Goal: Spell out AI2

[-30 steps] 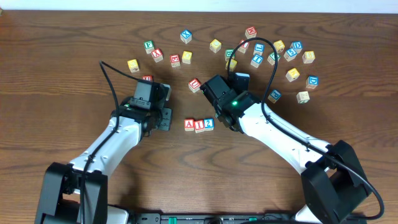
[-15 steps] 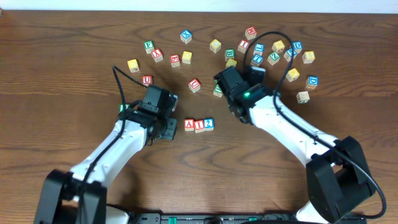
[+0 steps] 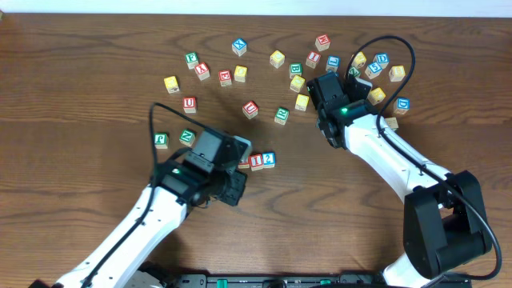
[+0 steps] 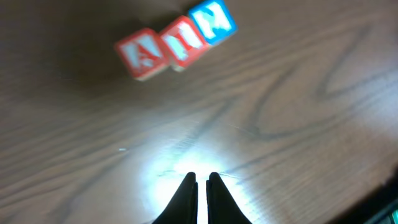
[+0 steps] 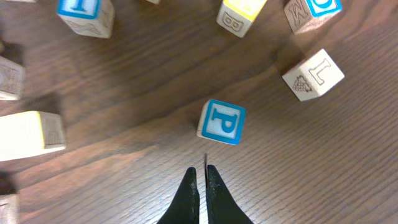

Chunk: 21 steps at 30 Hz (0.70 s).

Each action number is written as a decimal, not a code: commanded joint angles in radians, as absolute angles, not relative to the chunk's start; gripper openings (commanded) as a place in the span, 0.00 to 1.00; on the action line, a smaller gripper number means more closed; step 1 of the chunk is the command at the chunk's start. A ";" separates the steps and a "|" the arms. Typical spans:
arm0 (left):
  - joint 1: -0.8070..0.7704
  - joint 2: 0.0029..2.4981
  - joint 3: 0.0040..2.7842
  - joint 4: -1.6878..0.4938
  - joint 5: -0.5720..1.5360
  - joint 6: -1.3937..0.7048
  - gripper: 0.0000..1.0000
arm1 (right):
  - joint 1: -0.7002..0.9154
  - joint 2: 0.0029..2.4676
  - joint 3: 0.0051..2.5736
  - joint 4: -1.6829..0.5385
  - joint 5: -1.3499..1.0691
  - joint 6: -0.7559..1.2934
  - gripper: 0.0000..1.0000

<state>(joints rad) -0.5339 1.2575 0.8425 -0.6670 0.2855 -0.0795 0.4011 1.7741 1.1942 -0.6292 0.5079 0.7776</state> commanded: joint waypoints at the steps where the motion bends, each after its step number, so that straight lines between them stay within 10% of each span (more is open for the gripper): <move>1: -0.583 1.319 0.865 -0.652 0.306 -0.092 0.07 | 0.390 1.787 1.156 -0.611 0.513 0.792 0.01; 21: -0.666 1.598 0.865 -0.446 0.255 -0.119 0.07 | 0.390 1.787 1.149 -0.593 0.487 0.788 0.01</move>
